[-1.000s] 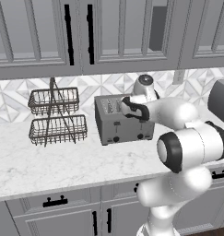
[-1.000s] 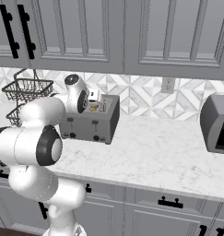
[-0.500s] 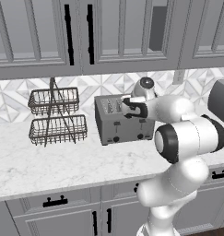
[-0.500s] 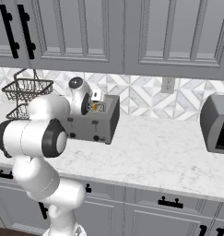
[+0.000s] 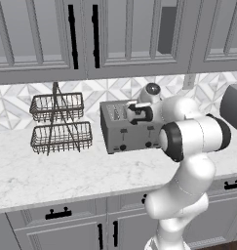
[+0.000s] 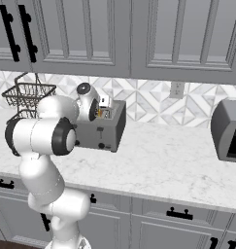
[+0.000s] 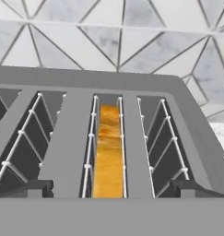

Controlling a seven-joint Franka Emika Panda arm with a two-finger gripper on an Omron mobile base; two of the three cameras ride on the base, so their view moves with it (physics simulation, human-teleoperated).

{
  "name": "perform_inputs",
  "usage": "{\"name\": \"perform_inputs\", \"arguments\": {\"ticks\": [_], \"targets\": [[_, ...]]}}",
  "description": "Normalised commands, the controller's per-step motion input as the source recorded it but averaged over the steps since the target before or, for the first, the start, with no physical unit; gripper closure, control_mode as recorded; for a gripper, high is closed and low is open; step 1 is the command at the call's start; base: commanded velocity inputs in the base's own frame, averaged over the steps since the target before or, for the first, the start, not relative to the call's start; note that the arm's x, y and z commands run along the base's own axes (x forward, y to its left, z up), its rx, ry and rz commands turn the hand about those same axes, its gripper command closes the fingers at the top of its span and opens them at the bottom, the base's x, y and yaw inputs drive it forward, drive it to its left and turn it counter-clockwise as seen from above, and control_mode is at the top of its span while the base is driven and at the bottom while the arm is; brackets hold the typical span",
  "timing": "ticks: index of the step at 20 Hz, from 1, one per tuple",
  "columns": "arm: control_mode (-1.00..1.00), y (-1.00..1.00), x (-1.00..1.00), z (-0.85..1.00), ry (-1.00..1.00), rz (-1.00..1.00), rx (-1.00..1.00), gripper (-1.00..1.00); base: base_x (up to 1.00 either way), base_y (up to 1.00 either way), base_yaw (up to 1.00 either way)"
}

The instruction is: Start the toaster. Once the lever pops up, take the bread to the plate on the dining counter.

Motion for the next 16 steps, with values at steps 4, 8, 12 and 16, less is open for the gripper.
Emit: {"name": "perform_inputs", "arguments": {"ticks": [4,8,12,16], "targets": [[-1.00,0.00,0.17,-0.16,0.00,0.00,0.00,-1.00,0.00,0.00,0.00],[-1.00,0.00,0.16,-0.21,0.00,0.00,0.00,-1.00,0.00,0.00,0.00],[-1.00,0.00,0.08,-0.07,0.00,0.00,0.00,-1.00,0.00,0.00,0.00],[-1.00,0.00,0.00,0.00,0.00,0.00,0.00,1.00,0.00,0.00,0.00]]}}
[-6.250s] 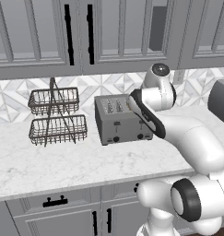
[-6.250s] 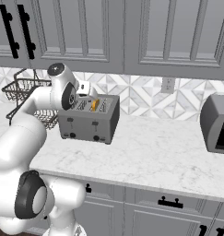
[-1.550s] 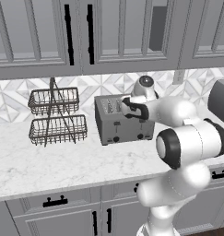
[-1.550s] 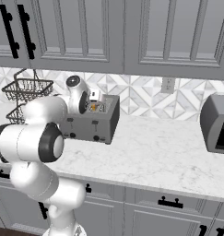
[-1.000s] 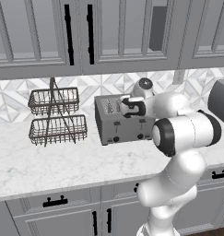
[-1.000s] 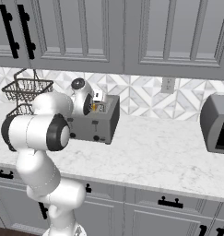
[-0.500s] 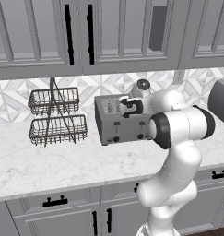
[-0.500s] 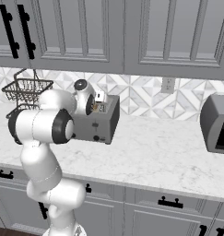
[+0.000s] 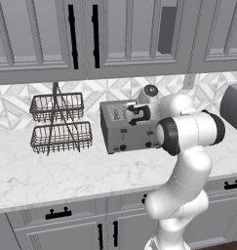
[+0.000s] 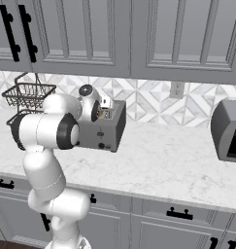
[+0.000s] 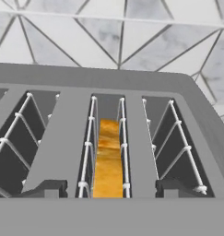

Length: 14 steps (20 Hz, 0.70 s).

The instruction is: Start the toaster. Once the lever pops up, take the bread to the plate on the dining counter.

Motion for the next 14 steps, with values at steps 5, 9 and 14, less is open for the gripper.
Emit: {"name": "perform_inputs", "arguments": {"ticks": [5,9,14], "targets": [[-1.00,0.00,0.00,0.00,0.00,0.00,0.00,1.00,0.00,0.00,0.00],[-1.00,0.00,-0.05,0.01,0.00,0.00,0.00,1.00,0.00,0.00,0.00],[-1.00,0.00,-0.15,0.19,-0.04,0.00,0.00,1.00,0.00,0.00,0.00]]}}
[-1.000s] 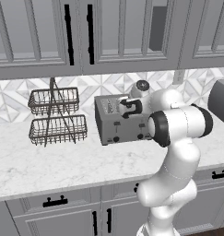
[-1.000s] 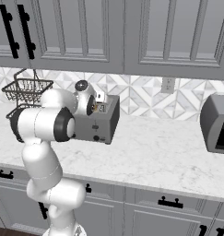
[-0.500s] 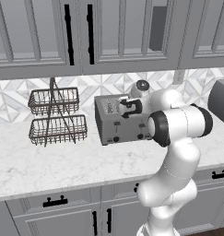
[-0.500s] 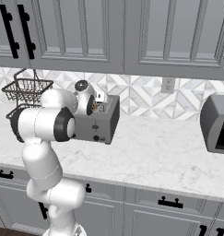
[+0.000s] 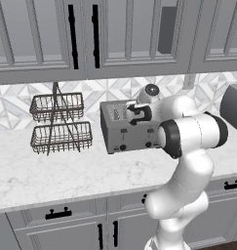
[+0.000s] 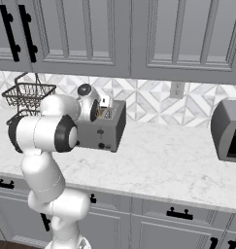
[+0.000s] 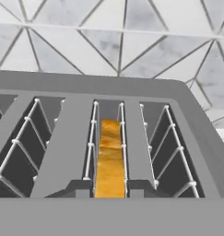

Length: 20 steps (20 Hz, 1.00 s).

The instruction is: Start the toaster. Once the lever pops up, take the bread to the plate on the dining counter.

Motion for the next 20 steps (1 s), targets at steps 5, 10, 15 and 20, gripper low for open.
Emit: {"name": "perform_inputs", "arguments": {"ticks": [5,10,15,20], "targets": [[-1.00,0.00,-0.48,0.25,-0.09,0.00,0.00,1.00,0.00,0.00,0.00],[-1.00,0.00,-0.39,0.33,-0.07,0.00,0.00,1.00,0.00,0.00,0.00],[-1.00,0.00,-0.16,0.66,-0.08,0.00,0.00,1.00,0.00,0.00,0.00],[-1.00,0.00,-0.33,0.49,-0.04,0.00,0.00,1.00,0.00,0.00,0.00]]}}
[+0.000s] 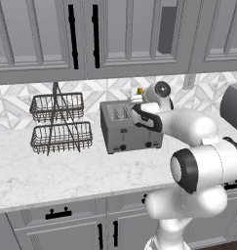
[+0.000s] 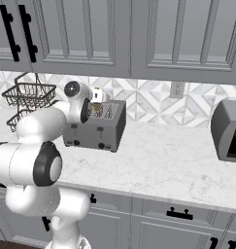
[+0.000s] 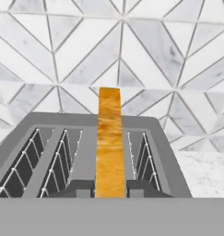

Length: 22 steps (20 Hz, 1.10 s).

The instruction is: Start the toaster. Once the lever pops up, take the bread to the plate on the dining counter.

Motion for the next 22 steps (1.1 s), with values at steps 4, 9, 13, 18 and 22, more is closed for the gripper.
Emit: {"name": "perform_inputs", "arguments": {"ticks": [4,9,13,18,22], "targets": [[-1.00,-0.08,-0.66,0.22,0.00,0.00,0.00,1.00,0.00,0.00,0.00],[-1.00,-0.13,-0.78,0.29,0.00,0.00,0.00,1.00,0.00,0.00,0.00],[-1.00,-0.20,-0.66,0.60,0.08,0.00,0.00,1.00,0.00,0.00,0.00],[-1.00,-0.19,-0.76,0.66,0.25,0.00,0.00,1.00,0.00,0.00,0.00],[-1.00,-0.14,-0.99,0.30,0.29,0.00,0.00,1.00,0.00,0.00,0.00]]}}
